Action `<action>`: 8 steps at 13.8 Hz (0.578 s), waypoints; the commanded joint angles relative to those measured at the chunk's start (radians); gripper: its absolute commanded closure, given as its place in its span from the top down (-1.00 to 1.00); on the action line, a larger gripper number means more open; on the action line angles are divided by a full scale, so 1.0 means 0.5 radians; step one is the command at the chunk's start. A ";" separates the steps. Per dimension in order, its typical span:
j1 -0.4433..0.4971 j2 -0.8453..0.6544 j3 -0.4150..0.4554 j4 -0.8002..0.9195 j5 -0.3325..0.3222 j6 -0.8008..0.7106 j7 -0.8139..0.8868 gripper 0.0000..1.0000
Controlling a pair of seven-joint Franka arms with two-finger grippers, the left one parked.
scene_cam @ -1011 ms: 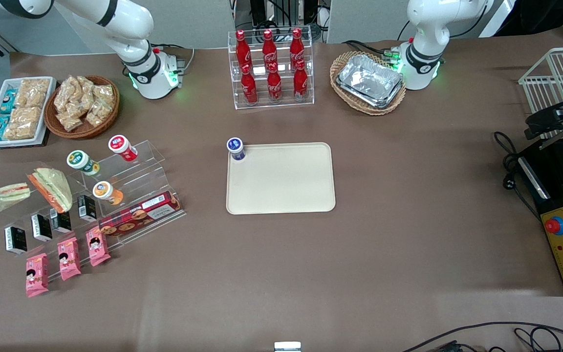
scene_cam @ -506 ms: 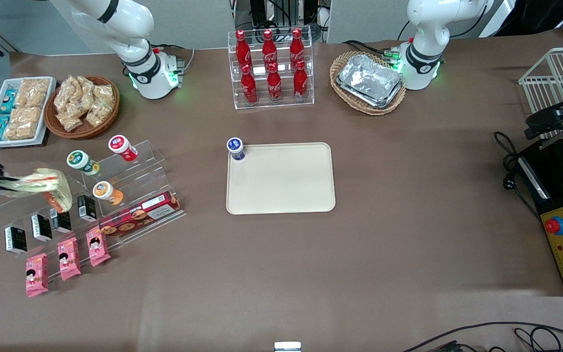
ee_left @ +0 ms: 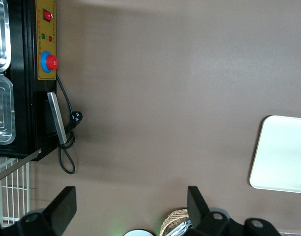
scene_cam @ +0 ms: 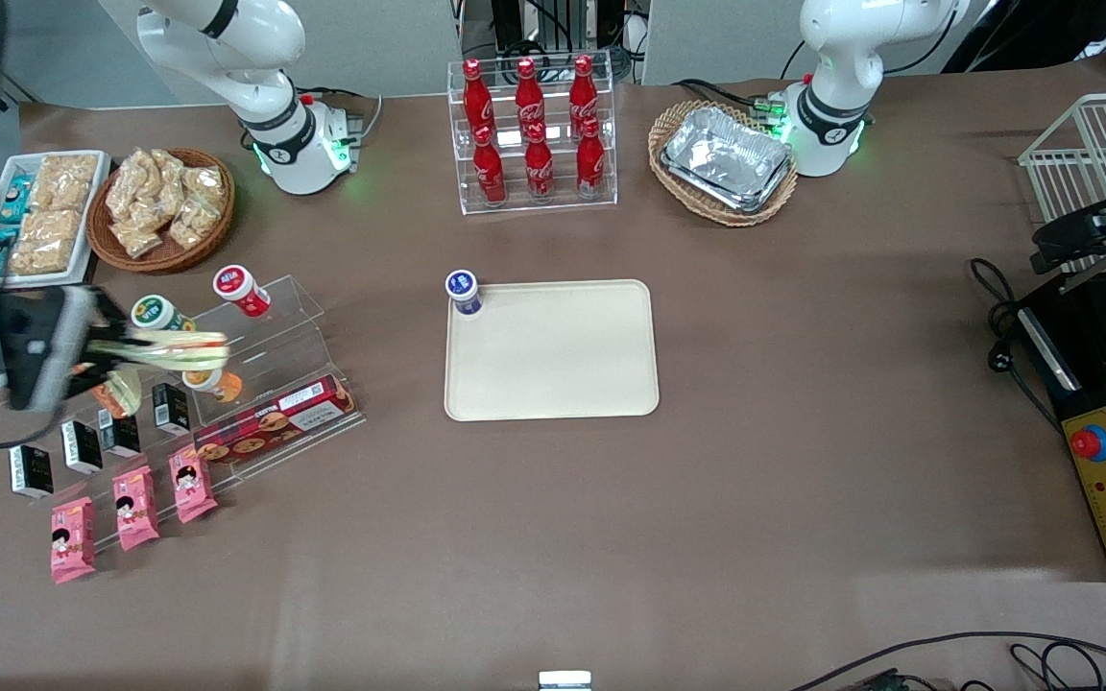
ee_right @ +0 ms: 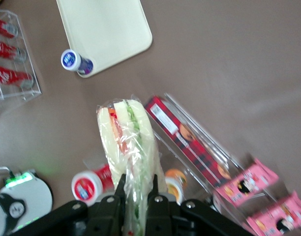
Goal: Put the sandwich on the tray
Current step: 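Close the right gripper on the sandwich and lift it from the rack, then carry the held sandwich with the right gripper over the cream tray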
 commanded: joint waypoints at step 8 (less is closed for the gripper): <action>0.879 0.085 -0.017 -0.228 0.034 0.577 0.826 -0.63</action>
